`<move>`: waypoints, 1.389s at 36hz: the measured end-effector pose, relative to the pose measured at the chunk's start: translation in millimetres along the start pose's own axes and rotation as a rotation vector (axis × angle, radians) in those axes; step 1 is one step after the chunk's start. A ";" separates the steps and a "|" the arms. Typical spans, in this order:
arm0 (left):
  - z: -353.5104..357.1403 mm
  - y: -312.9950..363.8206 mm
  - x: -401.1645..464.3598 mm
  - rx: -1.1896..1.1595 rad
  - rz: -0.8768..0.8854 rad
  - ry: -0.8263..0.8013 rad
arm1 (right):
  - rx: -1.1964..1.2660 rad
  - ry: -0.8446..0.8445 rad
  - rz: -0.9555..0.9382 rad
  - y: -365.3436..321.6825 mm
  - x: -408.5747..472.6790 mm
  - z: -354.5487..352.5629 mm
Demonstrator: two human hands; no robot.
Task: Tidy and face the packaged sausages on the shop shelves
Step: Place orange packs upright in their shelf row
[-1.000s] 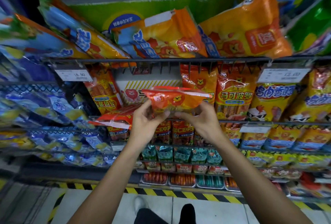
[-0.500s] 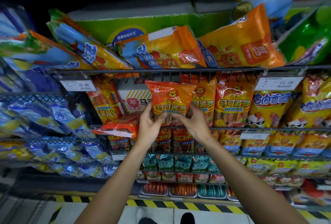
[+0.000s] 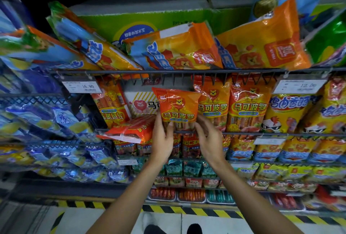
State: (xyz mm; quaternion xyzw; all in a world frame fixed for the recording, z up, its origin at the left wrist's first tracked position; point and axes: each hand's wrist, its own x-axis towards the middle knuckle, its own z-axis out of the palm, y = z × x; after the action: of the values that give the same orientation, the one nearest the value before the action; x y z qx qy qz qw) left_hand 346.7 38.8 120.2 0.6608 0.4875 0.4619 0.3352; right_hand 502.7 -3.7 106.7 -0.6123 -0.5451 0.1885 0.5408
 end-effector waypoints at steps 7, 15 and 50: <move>18.0 -6.7 -32.8 0.096 0.136 0.149 | 0.007 0.076 -0.008 0.0 -3.7 -0.5; 22.4 -19.3 -35.6 0.475 0.502 -0.085 | -0.007 0.191 -0.037 -1.8 -5.1 -1.1; -96.3 -53.0 -75.9 0.503 0.099 -0.353 | -0.201 -0.231 -0.291 -4.5 -17.9 17.1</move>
State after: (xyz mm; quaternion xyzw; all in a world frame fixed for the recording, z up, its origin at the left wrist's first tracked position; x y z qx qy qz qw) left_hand 231.3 -18.4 84.9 0.8161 0.4878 0.2205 0.2176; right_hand 480.7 -12.3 98.3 -0.5523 -0.7020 0.1222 0.4326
